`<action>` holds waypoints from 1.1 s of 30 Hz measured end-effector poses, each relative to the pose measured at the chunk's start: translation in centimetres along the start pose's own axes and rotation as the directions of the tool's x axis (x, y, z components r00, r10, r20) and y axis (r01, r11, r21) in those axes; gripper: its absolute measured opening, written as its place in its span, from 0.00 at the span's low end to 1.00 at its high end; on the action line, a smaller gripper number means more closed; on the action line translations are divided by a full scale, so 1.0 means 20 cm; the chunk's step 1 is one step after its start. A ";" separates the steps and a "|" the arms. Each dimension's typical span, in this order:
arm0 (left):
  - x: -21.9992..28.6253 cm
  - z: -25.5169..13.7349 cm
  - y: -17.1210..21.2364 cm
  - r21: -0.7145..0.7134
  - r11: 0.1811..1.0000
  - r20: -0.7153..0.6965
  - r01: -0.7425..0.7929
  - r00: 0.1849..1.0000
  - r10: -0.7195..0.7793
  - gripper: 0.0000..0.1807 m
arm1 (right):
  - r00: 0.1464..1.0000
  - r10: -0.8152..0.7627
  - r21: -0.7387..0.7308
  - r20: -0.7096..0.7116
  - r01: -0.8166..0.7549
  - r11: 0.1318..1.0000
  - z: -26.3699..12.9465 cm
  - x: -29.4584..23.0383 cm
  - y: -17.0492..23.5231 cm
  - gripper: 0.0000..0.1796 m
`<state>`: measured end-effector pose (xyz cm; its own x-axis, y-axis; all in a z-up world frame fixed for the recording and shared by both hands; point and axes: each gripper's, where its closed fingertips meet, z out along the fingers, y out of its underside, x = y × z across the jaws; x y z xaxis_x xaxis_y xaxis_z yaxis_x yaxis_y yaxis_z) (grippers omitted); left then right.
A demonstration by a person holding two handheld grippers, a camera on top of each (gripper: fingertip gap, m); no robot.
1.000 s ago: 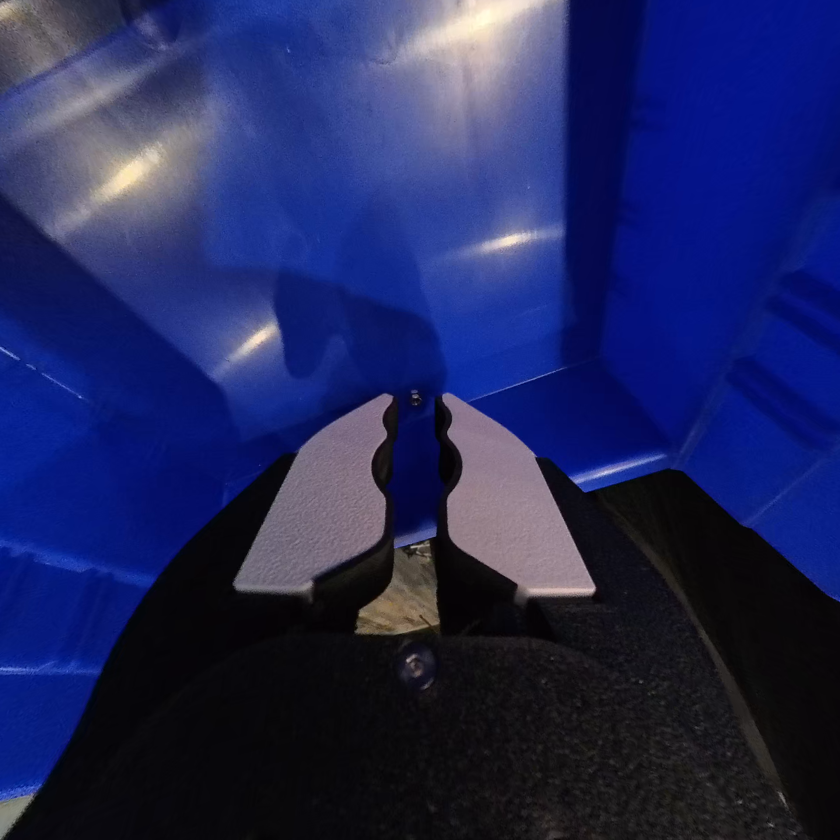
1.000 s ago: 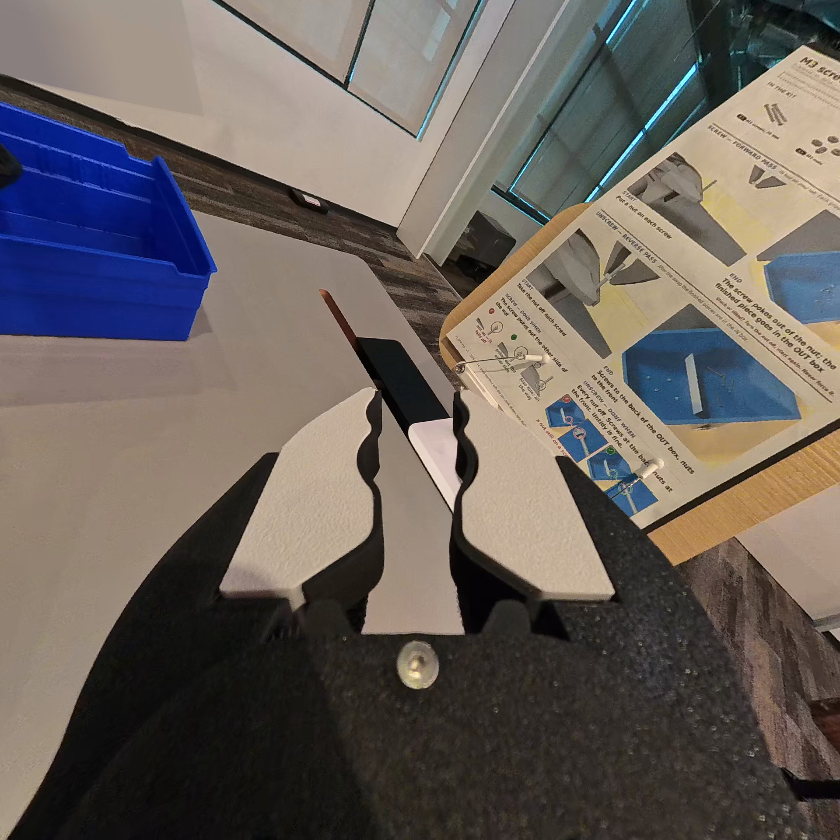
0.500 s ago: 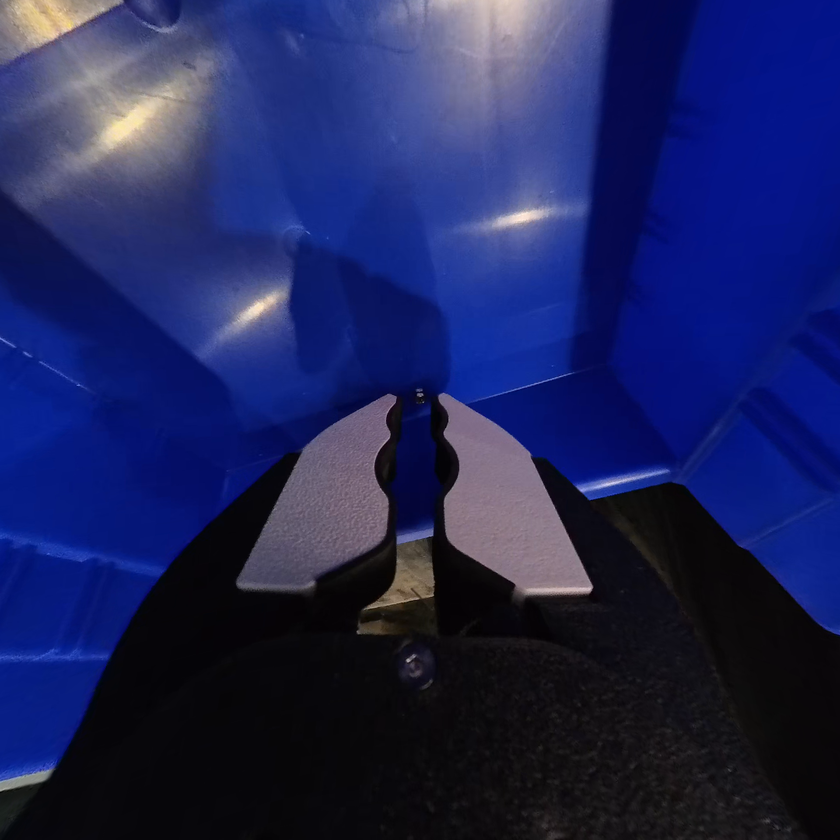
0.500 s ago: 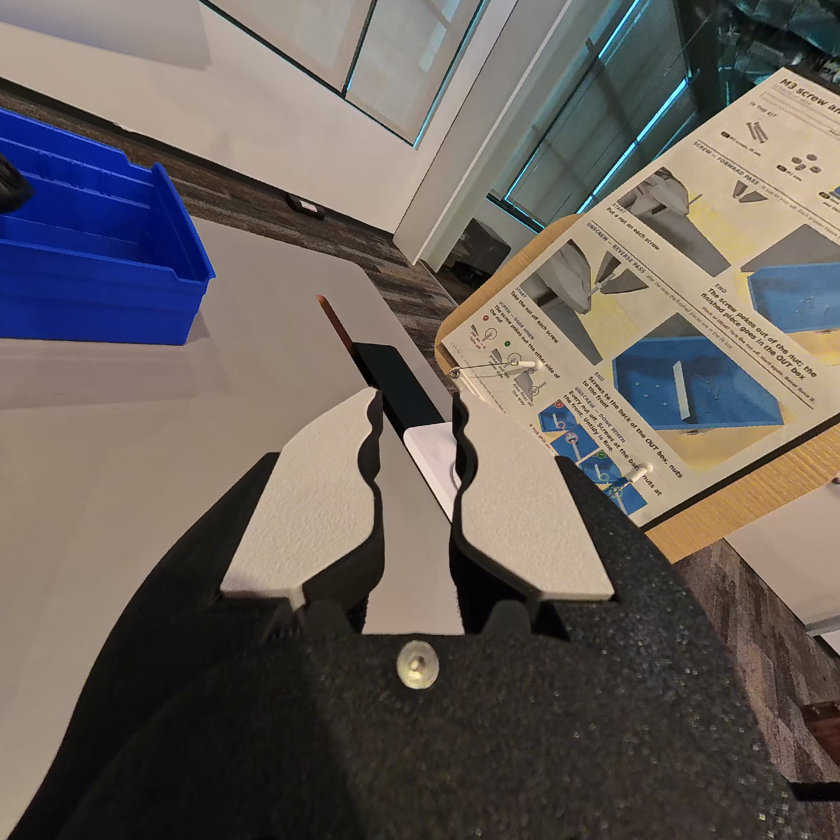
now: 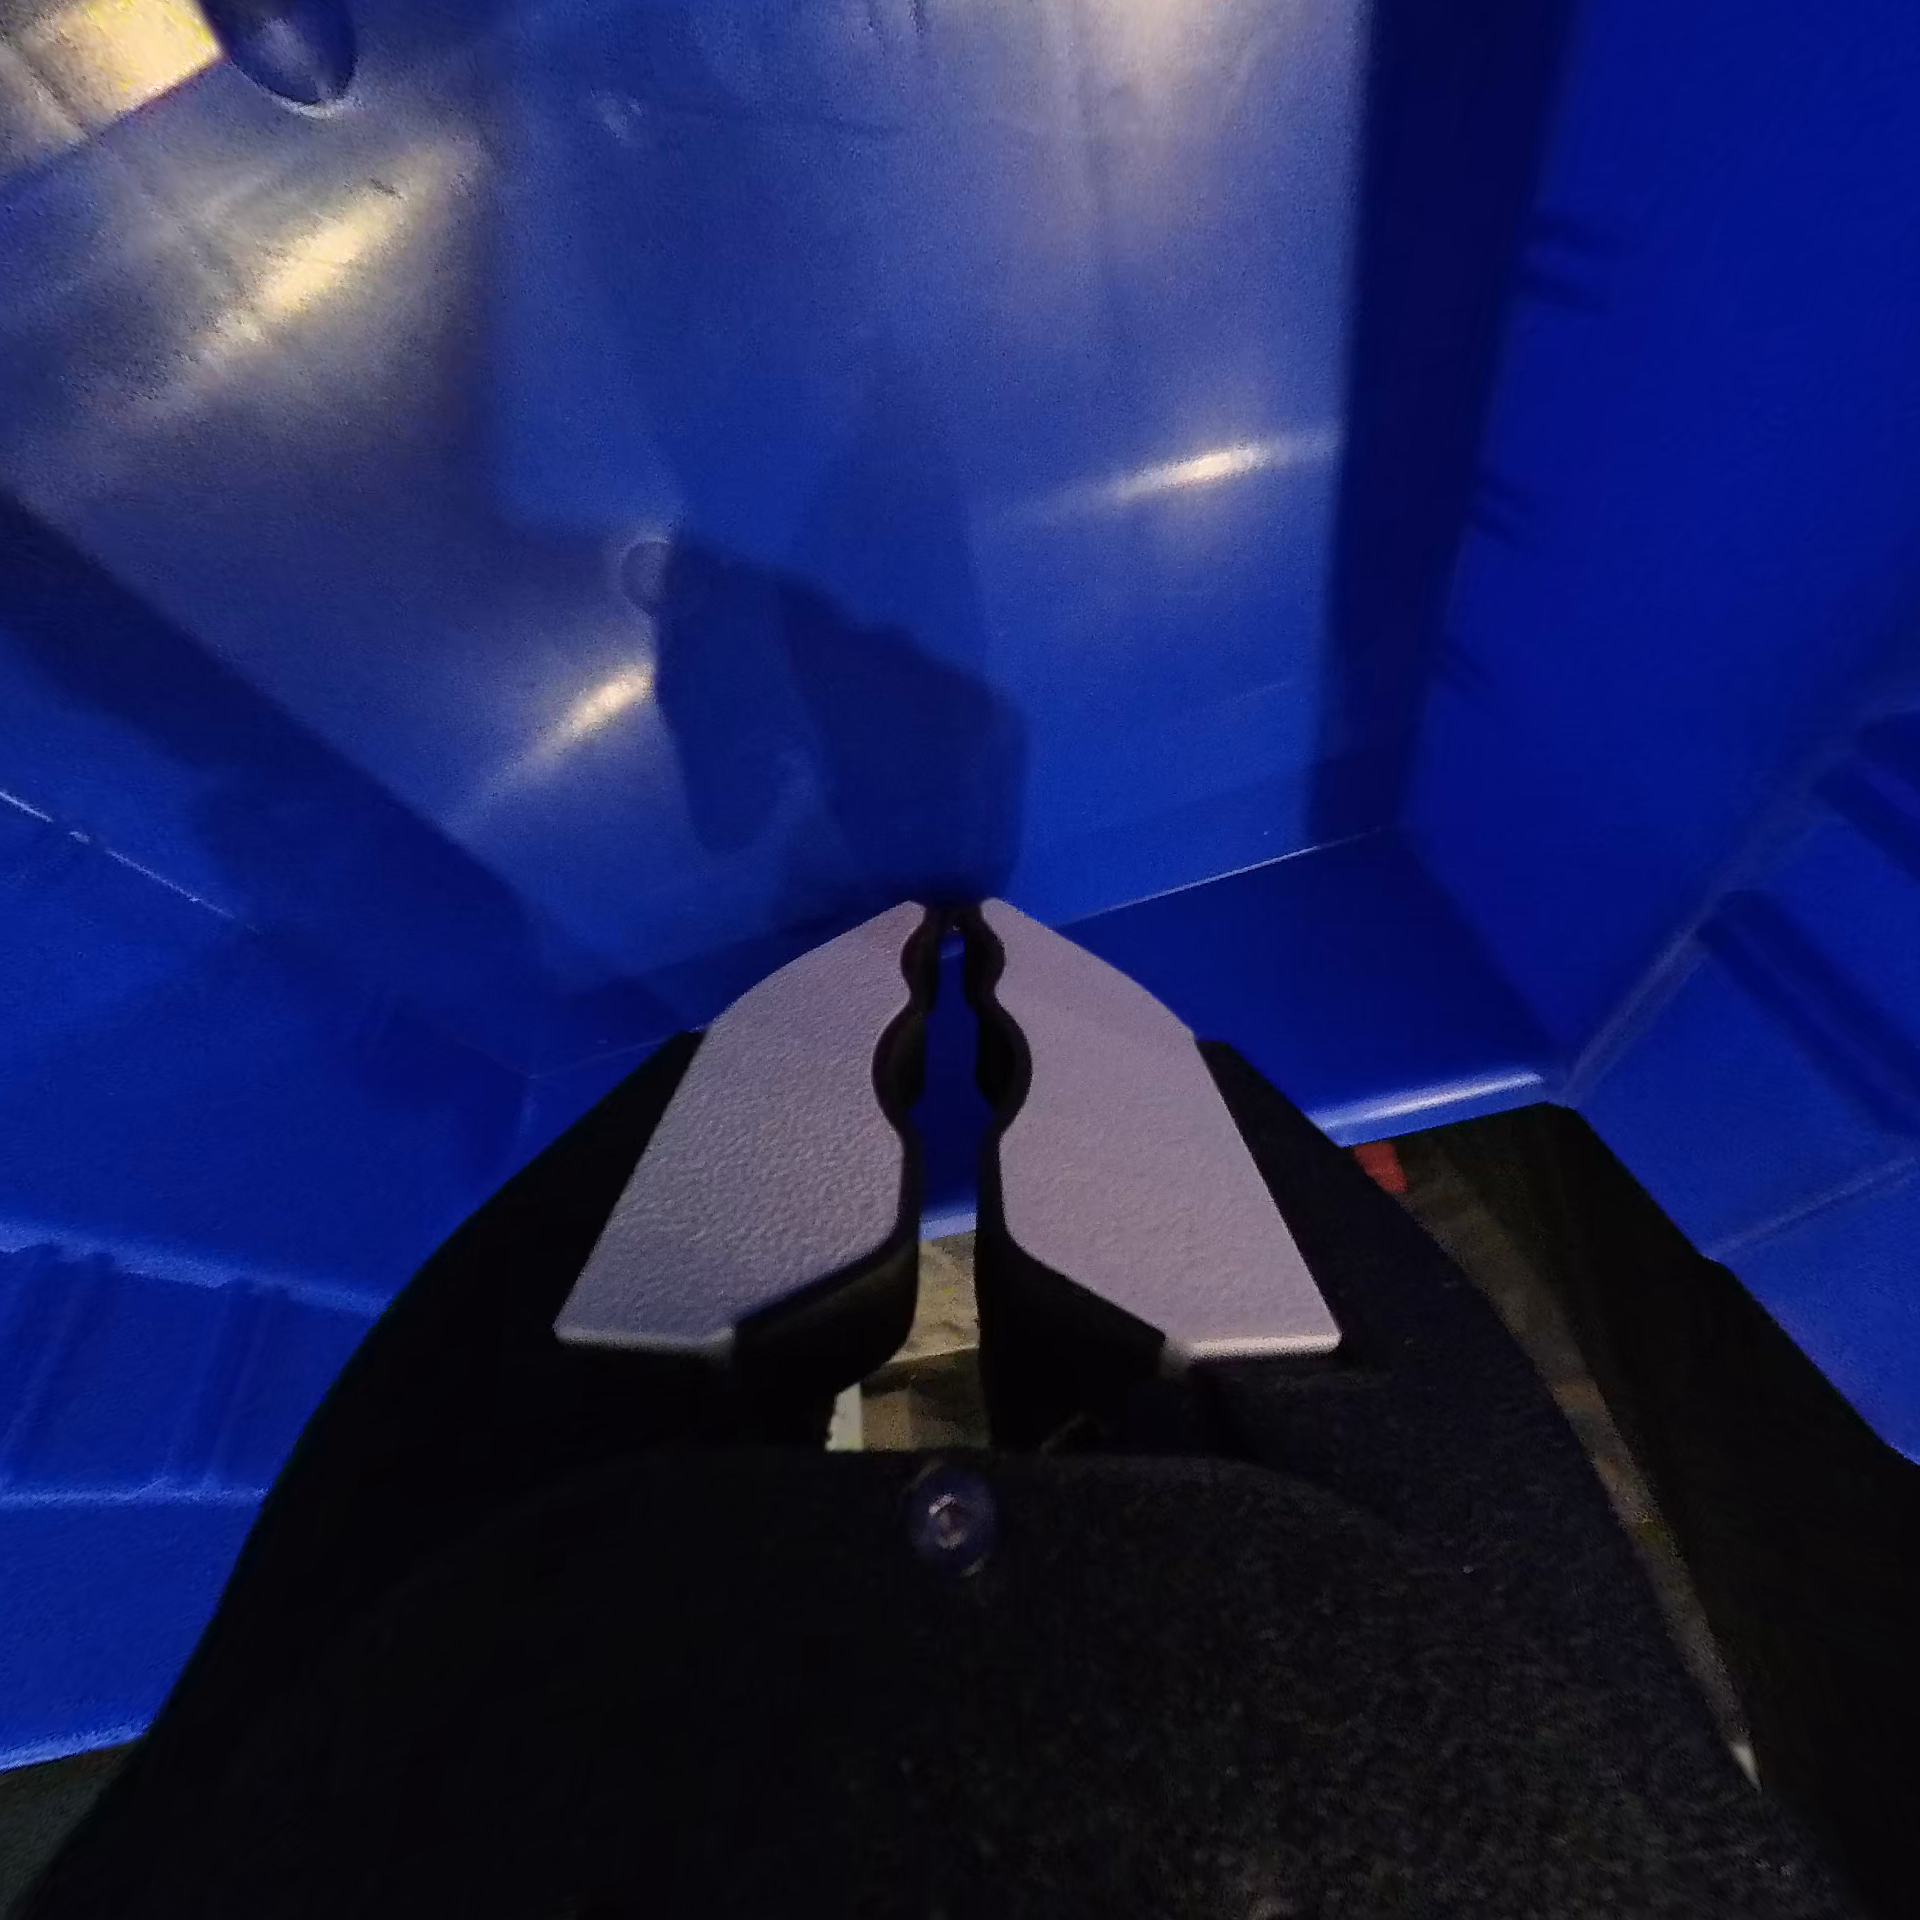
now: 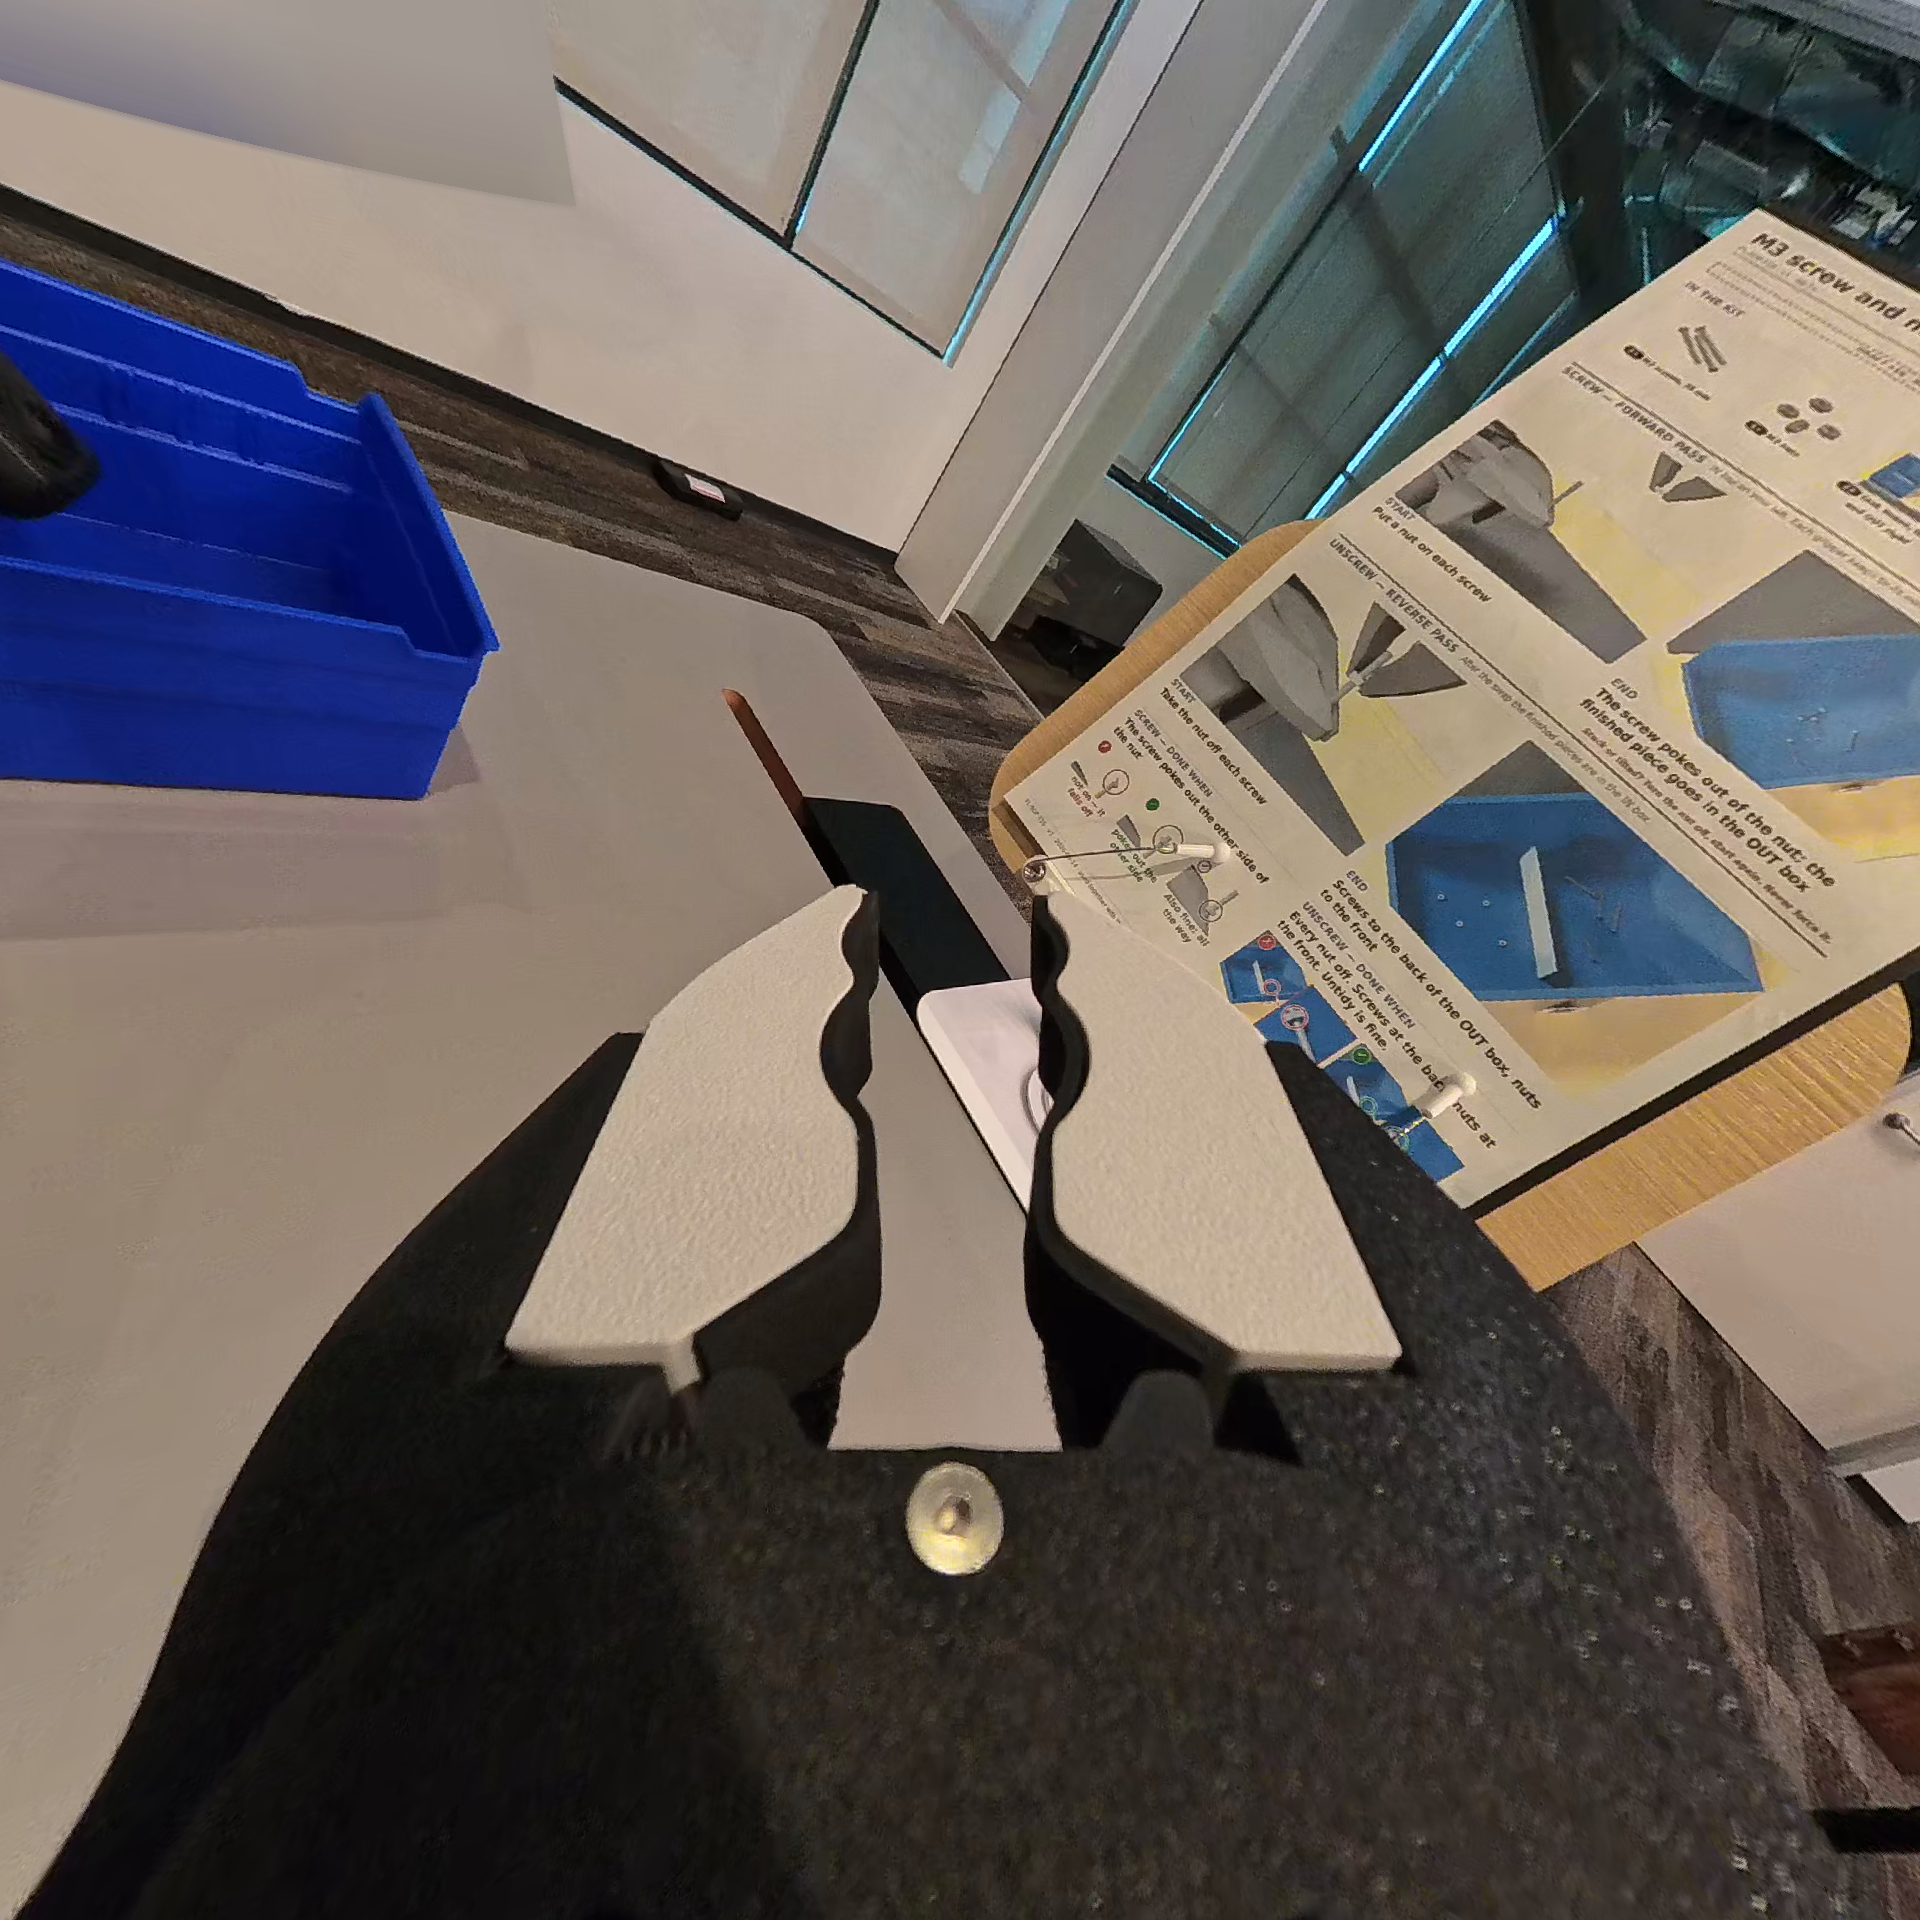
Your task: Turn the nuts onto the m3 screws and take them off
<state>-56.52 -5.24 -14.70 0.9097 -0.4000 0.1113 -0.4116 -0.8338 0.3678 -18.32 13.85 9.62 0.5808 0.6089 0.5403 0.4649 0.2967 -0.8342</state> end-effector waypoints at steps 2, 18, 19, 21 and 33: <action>0.01 0.00 0.01 -0.008 1.000 -0.019 -0.013 1.000 0.013 0.05 | 1.000 -0.003 -0.001 0.000 0.003 1.000 0.00 0.00 0.00 0.15; 0.02 -0.01 0.02 -0.034 0.974 0.002 -0.224 0.974 0.225 0.05 | 1.000 -0.006 0.001 0.002 0.006 1.000 0.00 0.00 0.00 0.15; 0.02 -0.01 0.01 -0.026 0.973 0.011 -0.230 0.973 0.231 0.04 | 1.000 -0.006 0.000 0.001 0.006 1.000 0.00 0.00 0.00 0.15; 0.01 0.00 0.02 -0.034 0.967 0.033 -0.251 0.967 0.252 0.04 | 1.000 -0.007 0.002 0.004 0.007 1.000 0.00 0.00 0.00 0.15; -0.01 -0.01 0.04 -0.059 0.947 0.052 -0.316 0.946 0.319 0.03 | 1.000 -0.012 0.008 0.007 0.012 1.000 0.00 -0.01 -0.01 0.14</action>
<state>-57.02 -5.72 -14.33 0.7266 -0.6646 0.1743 -0.6741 -0.6405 0.3678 -18.53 13.69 9.66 0.5707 0.6105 0.5492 0.4663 0.3096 -0.8287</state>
